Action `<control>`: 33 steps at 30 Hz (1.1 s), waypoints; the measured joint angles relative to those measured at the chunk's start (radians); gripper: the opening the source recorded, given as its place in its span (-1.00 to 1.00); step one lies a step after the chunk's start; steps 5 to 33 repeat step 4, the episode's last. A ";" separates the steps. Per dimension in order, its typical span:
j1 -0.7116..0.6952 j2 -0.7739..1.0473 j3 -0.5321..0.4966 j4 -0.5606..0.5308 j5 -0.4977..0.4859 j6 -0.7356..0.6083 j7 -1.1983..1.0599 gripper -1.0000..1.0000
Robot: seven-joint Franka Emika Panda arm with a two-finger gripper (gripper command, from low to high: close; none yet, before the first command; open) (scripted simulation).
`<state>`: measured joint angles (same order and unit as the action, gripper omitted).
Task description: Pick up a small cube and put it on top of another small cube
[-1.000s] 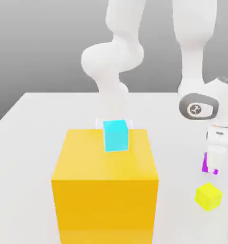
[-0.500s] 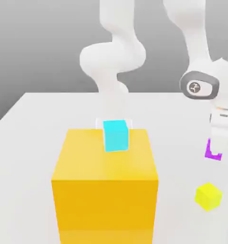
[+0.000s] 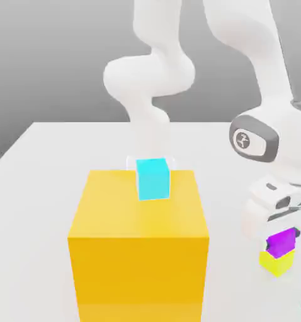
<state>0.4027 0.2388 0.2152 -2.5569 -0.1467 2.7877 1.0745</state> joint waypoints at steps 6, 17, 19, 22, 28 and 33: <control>-0.011 -0.060 0.018 -0.003 0.040 -0.055 -0.028 1.00; -0.011 -0.060 0.018 -0.003 0.040 -0.055 -0.028 1.00; -0.011 -0.060 0.018 -0.003 0.040 -0.055 -0.028 1.00; -0.011 -0.060 0.018 -0.003 0.040 -0.055 -0.028 1.00; -0.011 -0.060 0.018 -0.003 0.040 -0.055 -0.028 1.00; -0.011 -0.060 0.018 -0.003 0.040 -0.055 -0.028 1.00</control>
